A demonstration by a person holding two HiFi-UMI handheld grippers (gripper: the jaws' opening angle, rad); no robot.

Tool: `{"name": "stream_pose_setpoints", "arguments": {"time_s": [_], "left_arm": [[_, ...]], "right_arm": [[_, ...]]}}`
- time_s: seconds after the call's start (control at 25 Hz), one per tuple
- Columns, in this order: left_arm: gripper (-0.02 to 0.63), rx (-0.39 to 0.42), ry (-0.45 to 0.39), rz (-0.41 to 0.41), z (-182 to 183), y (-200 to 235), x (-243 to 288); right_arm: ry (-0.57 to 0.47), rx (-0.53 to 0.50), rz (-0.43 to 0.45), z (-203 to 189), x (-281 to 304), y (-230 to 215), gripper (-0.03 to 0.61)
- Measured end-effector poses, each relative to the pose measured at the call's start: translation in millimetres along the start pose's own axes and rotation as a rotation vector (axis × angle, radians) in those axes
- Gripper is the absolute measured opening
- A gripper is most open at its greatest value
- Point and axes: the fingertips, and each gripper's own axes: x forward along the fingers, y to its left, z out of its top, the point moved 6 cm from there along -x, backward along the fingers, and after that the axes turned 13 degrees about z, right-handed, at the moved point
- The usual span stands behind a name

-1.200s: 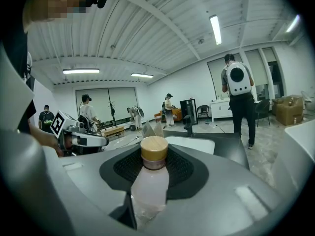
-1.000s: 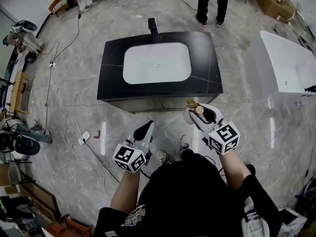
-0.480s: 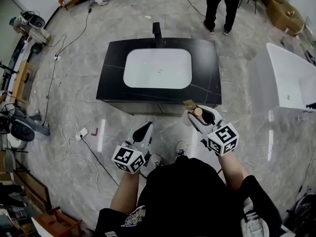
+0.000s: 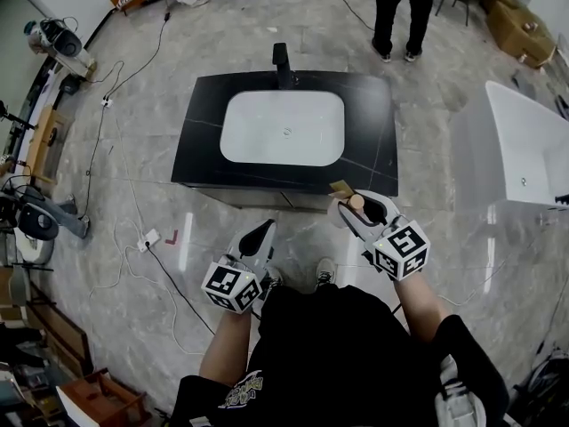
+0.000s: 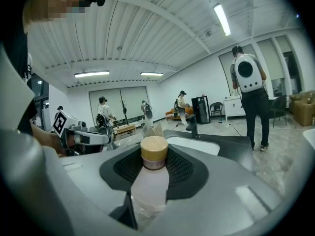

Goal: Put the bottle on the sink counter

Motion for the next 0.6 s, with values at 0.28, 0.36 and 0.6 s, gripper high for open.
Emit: {"name": "stream_pose_setpoints", "arguments": {"time_s": [0.28,0.36,0.6], "left_arm": [[0.001,0.013,0.012,-0.034,9,16,19],[0.001,0.017,0.021,-0.050,11,27,24],[0.000,0.034,0.046,-0.115,27,63,39]], "right_arm": [[-0.011,0.015,-0.035,2,12,-12,0.161],[-0.018,0.022,-0.056,5,19,-14,0.161],[-0.040,0.049,-0.124,15,46,-13,0.161]]}}
